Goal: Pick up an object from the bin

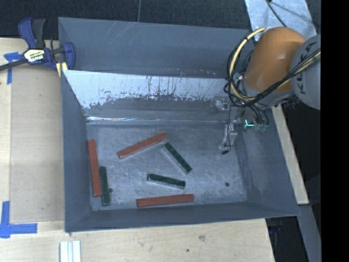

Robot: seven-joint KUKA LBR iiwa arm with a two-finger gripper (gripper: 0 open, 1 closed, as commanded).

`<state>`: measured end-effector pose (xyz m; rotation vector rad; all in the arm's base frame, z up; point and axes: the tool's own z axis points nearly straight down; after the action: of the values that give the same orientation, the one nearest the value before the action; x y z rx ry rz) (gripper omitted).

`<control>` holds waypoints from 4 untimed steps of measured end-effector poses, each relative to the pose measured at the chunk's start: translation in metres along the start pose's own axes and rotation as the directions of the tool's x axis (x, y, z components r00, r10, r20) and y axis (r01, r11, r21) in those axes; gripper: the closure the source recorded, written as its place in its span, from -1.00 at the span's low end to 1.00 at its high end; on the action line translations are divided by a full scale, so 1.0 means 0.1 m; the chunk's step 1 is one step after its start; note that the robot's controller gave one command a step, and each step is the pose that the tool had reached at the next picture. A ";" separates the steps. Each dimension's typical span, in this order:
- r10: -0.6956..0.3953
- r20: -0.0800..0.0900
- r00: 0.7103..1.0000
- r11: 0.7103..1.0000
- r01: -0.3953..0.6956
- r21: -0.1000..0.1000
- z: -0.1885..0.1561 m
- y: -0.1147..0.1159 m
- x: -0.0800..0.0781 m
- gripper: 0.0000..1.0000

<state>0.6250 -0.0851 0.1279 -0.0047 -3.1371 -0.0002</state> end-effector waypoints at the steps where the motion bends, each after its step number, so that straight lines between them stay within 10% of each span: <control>1: 0.144 -0.003 0.990 0.990 -0.144 -0.001 0.61 0.84 0.06 -1.00; 2: 0.411 0.004 0.912 0.912 -0.411 -0.003 0.27 1.00 0.30 -1.00; 4: 0.549 0.005 0.836 0.836 -0.549 -0.002 0.58 1.22 0.54 -1.00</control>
Offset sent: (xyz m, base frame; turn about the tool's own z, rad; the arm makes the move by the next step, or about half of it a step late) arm -0.0049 0.0803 -0.0579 0.1488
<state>0.5712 0.0368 0.0701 -0.9042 -3.0093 0.0007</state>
